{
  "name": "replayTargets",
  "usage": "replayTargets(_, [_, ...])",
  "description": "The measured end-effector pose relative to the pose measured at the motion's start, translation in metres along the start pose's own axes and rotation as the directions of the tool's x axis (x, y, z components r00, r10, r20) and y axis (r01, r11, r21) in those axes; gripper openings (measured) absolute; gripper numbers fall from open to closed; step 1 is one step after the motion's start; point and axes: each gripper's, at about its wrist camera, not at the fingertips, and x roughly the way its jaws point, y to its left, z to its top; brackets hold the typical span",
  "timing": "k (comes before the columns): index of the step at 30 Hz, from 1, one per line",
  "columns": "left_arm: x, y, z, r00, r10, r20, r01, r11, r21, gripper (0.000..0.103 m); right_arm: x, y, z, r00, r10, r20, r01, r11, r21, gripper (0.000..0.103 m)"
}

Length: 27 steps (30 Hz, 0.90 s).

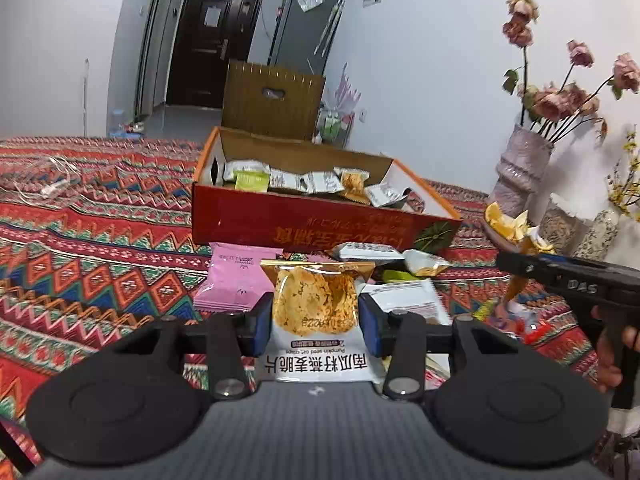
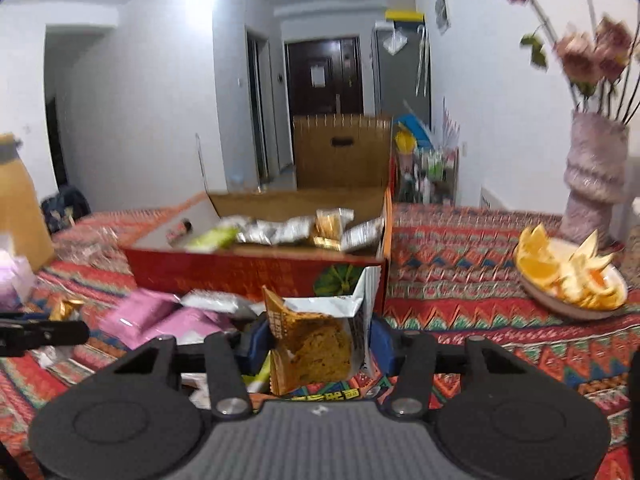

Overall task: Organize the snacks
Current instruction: 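Carry both cookie packets into the box and lower them inside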

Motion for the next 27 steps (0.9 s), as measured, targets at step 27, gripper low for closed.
replayTargets(27, [-0.099,-0.059,-0.026,0.997,-0.002,0.072,-0.001,0.999,0.032,0.044,-0.131,0.030,-0.046,0.991,0.124,0.047,-0.122,0.992,-0.040,0.050])
